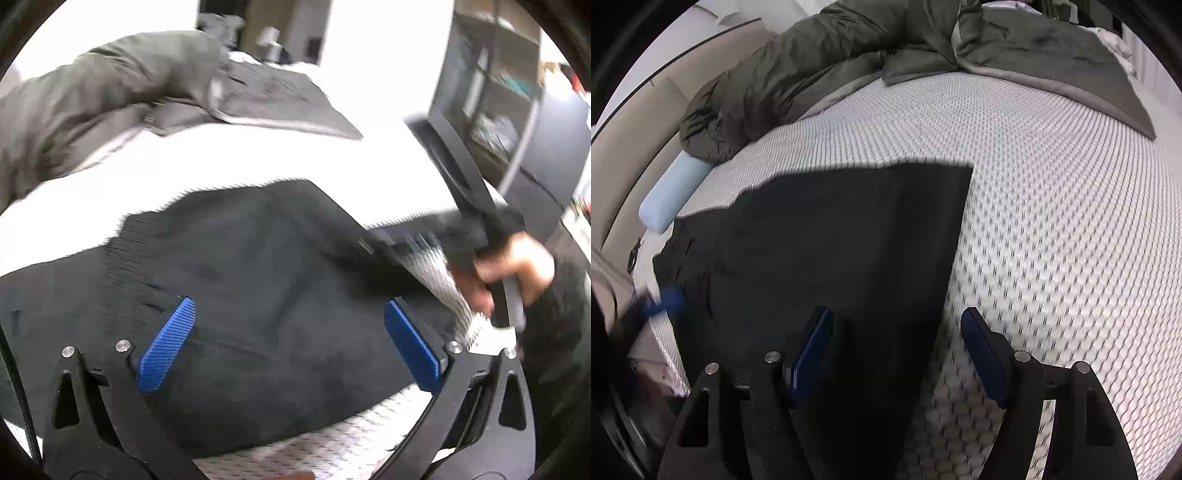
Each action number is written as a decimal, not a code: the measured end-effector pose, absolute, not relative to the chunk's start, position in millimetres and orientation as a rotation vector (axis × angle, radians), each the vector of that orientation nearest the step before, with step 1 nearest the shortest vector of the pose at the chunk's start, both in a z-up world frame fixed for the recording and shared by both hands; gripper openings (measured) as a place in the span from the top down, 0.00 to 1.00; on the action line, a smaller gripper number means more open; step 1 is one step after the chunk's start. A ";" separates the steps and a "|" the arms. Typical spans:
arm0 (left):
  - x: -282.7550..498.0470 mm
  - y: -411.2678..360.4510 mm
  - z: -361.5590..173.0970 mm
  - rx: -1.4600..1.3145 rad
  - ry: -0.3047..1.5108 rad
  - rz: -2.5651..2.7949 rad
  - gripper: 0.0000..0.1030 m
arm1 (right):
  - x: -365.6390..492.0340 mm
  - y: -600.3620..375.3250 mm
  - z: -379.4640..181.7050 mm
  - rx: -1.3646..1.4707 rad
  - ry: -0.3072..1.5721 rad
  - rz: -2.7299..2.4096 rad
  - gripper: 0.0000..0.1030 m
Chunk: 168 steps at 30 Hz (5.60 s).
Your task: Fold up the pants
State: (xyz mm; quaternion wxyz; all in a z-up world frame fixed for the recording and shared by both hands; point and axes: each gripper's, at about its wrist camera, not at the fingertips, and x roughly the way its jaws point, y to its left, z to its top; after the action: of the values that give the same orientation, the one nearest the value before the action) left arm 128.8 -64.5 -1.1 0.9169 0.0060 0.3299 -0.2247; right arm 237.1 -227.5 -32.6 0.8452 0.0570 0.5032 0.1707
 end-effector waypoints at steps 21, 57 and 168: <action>181.5 -8.3 -25.3 -0.013 0.732 -0.179 0.01 | 229.5 -245.8 -0.3 0.141 0.875 0.271 0.57; 183.0 -68.6 -40.5 0.229 0.772 -0.284 0.00 | 170.9 -172.5 -33.9 -0.188 0.890 0.301 0.33; 308.2 -15.5 -45.4 -0.124 0.948 -0.170 0.22 | 340.7 -263.9 -42.4 0.316 1.025 0.203 0.78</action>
State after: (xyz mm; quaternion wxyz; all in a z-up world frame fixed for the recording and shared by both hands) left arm 308.2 -15.5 -45.4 0.8844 -0.0596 0.4555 -0.0819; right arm 340.7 -263.9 -42.4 0.8548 0.1504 0.4873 0.0966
